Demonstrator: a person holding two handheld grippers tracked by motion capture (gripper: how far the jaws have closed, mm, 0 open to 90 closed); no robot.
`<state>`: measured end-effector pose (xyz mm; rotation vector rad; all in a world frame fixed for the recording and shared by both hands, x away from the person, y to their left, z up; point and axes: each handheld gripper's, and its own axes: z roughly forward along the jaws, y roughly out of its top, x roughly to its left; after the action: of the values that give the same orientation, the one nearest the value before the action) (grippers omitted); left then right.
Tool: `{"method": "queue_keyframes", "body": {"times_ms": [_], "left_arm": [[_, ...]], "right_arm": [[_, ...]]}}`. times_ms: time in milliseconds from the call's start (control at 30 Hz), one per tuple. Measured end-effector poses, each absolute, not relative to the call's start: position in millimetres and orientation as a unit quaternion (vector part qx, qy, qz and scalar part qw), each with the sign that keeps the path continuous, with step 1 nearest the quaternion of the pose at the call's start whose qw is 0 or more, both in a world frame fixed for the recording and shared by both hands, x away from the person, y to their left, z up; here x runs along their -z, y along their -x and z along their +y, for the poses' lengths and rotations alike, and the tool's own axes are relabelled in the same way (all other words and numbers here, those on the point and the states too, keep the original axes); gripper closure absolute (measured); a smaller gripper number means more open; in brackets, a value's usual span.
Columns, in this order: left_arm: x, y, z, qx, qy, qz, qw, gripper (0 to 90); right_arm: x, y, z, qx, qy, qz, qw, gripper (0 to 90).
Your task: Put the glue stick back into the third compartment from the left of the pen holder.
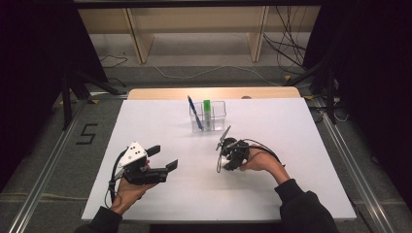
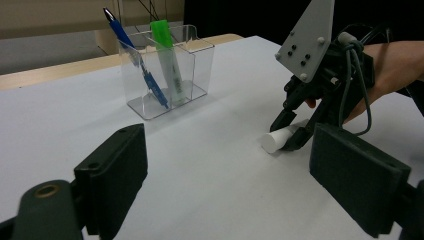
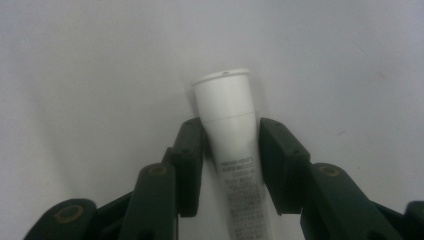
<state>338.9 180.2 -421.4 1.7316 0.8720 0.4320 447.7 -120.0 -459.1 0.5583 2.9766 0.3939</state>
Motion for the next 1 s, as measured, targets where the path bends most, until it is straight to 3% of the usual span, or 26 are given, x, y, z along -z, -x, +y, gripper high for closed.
{"method": "queue_keyframes", "body": {"times_ms": [767,1000], "left_arm": [[421,-339,181,-0.184,-0.730,0.367,0.547,15.2],[421,-338,181,-0.188,-0.727,0.367,0.549,15.2]], "right_arm": [[454,-444,-113,-0.095,-0.162,0.981,0.059,68.0],[440,-447,-123,-0.157,-0.191,0.965,0.086,68.1]]}}
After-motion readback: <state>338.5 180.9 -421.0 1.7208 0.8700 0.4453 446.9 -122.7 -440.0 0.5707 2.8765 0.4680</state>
